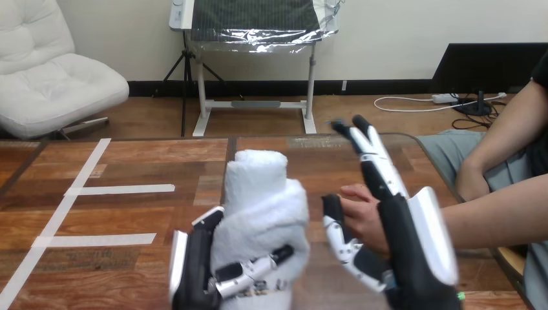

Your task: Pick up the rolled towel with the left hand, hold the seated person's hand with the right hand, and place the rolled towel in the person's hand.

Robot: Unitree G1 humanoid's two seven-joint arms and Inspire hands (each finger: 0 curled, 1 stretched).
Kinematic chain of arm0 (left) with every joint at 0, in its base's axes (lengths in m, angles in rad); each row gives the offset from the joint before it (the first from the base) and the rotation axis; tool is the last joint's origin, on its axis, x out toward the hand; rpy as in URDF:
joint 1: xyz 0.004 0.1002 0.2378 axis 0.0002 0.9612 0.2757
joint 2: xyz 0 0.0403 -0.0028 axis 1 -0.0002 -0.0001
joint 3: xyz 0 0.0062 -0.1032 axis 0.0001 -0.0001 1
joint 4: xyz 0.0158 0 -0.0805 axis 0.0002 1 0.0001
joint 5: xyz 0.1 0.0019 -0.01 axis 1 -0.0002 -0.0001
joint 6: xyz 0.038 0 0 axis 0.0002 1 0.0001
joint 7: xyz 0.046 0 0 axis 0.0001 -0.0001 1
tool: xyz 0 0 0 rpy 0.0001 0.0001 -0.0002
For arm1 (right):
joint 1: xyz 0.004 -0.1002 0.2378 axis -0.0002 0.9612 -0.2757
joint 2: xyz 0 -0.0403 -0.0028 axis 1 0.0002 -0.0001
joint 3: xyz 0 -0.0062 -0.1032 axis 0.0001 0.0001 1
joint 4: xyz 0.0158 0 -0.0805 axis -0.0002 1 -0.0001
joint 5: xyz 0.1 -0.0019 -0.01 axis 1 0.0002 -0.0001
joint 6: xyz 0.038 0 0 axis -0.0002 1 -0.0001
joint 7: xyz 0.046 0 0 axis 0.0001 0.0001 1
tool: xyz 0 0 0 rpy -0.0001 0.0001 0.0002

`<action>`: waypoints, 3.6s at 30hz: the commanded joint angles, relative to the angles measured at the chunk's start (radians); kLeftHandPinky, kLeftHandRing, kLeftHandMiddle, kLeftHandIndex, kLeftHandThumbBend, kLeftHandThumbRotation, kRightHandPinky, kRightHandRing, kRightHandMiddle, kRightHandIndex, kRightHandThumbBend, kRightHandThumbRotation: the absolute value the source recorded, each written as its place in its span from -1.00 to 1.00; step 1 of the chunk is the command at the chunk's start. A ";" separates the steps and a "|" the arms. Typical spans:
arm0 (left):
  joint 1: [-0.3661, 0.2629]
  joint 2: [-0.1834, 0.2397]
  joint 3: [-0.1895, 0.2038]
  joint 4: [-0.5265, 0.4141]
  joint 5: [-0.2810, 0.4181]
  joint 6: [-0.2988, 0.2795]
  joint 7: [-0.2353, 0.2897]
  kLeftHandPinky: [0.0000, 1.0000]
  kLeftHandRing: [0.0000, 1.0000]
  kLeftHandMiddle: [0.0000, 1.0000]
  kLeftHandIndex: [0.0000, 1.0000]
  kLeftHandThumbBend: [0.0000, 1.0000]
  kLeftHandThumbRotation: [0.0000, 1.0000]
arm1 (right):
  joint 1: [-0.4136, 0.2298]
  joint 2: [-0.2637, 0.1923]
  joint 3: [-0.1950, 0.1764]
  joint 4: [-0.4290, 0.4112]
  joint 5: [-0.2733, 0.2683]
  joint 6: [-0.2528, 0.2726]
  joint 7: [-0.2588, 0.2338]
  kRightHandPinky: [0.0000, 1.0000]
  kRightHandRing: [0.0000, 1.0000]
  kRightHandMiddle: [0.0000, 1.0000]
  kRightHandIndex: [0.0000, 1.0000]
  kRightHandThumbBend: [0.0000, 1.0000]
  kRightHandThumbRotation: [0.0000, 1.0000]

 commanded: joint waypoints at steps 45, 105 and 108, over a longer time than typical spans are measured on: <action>0.053 -0.139 0.068 -0.283 0.004 -0.220 -0.119 -0.44 -0.29 -0.16 -0.03 0.31 -0.96 | -0.308 -0.550 -0.371 -0.225 -0.280 0.653 0.832 0.58 0.78 0.77 0.68 0.83 -1.00; 0.054 -0.150 0.099 -0.296 0.002 -0.211 -0.158 -0.46 -0.30 -0.15 -0.03 0.27 -1.00 | -0.598 -0.683 -0.126 0.163 -0.288 0.418 0.863 0.64 0.75 0.75 0.68 0.72 -0.96; 0.054 -0.149 0.100 -0.295 -0.002 -0.214 -0.161 -0.46 -0.30 -0.15 -0.03 0.27 -1.00 | -0.610 -0.678 -0.116 0.181 -0.290 0.410 0.857 0.65 0.75 0.76 0.69 0.70 -0.94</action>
